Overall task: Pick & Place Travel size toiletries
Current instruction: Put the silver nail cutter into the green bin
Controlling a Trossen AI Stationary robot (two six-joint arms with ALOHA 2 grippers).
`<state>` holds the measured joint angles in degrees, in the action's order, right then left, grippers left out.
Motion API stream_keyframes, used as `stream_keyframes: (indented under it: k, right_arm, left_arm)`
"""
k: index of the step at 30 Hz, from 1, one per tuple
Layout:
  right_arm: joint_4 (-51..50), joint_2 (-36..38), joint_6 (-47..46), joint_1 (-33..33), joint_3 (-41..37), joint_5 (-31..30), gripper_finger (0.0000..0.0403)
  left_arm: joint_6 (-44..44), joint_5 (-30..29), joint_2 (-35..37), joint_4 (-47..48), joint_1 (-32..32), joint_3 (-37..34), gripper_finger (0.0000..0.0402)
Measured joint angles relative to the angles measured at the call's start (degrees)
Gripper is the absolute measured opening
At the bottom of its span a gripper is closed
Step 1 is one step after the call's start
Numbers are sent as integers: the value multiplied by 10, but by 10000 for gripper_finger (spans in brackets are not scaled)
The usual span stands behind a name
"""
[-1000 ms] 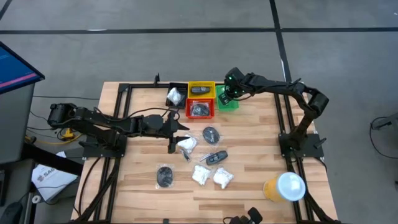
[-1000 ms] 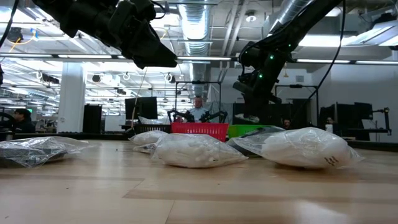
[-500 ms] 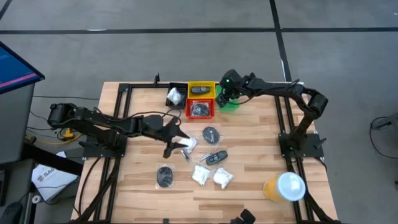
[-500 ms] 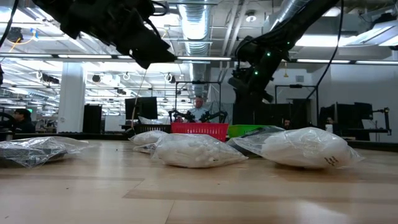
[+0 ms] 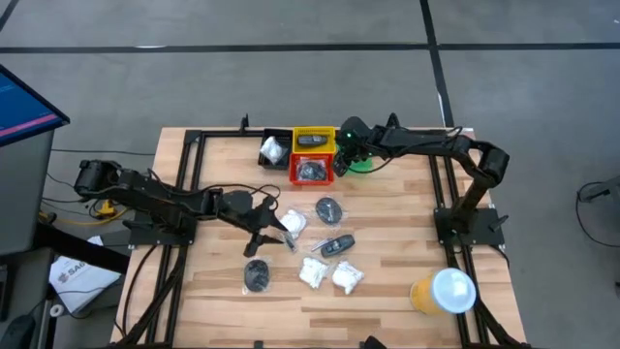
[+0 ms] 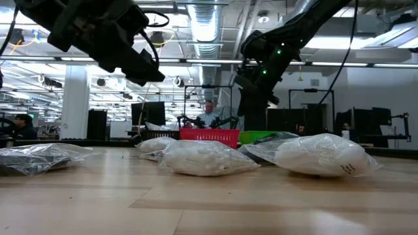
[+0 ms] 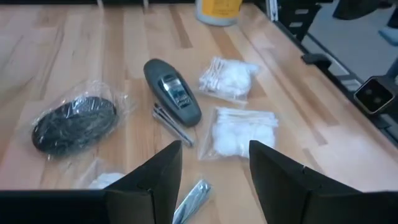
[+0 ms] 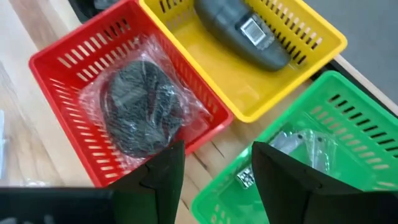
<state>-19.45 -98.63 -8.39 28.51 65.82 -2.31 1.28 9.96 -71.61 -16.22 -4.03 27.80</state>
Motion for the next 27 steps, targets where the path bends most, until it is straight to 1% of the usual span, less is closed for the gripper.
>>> stream_keyframes:
  k: [5, 8, 11, 15, 24, 27]
  right_arm:
    - [17, 0, 0, -7, 0, 0, 168]
    - [26, 0, -1, -9, 0, 0, 166]
    - [28, 0, -2, -12, 0, 0, 164]
    - [29, 0, -2, -20, 0, 0, 164]
    - [34, 0, -2, -50, 0, 10, 162]
    - [34, 0, -2, -62, 0, 10, 160]
  left_arm:
    - [0, -43, 0, -1, -14, -17, 177]
    - [0, -49, 0, -1, -20, -22, 177]
    - [0, -70, 0, -2, -25, -22, 177]
    - [1, -72, -12, -6, -27, -22, 177]
    - [2, -75, -102, -52, -27, -22, 177]
    - [17, -74, -119, -62, -27, -22, 177]
